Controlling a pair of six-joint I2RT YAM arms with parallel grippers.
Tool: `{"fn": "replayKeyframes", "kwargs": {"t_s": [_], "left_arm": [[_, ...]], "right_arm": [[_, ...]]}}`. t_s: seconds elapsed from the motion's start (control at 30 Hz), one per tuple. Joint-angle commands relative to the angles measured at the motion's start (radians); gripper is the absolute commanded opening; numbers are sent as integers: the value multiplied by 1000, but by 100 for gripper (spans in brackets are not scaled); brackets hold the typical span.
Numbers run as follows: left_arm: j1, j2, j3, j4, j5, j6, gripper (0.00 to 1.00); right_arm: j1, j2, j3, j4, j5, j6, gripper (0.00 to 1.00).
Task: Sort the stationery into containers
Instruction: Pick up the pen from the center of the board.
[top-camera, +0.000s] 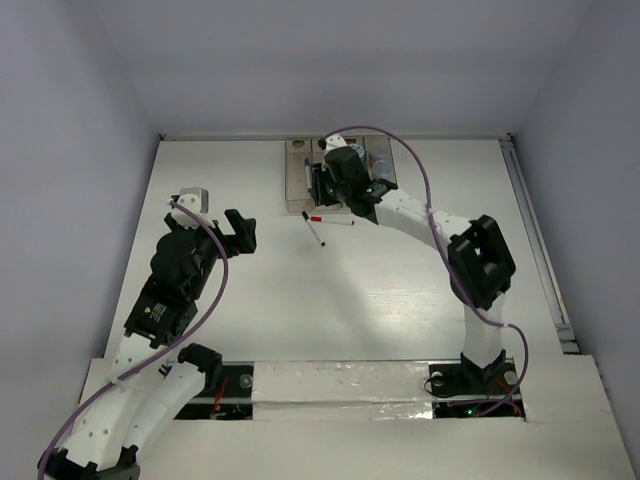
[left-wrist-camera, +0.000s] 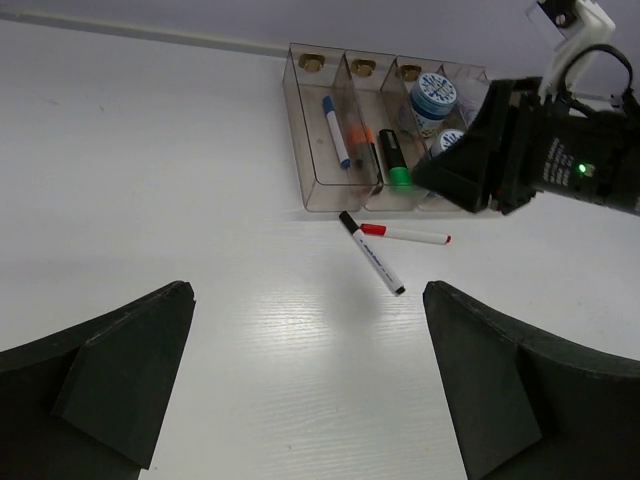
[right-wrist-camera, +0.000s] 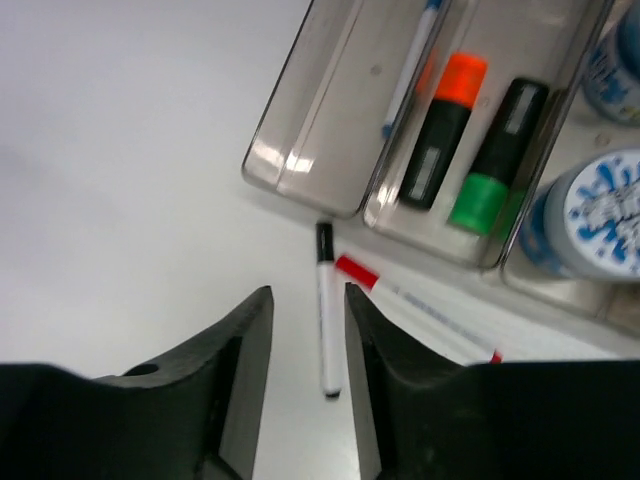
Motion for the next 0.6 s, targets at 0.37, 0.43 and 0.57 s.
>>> {"fn": "replayKeyframes", "kwargs": {"t_s": [0.37,0.43,0.57], "left_arm": [[12,5,-2,48,16,11,99],[12,4,-3,48,16,11,99],[12,2,-3,48,22,11,99]], "right_arm": [[47,33,-162,-50,-82,-90,50],[47,62,-139,-57,-85,-94,50],[56,159,-84,-79,-57,-103,49]]}}
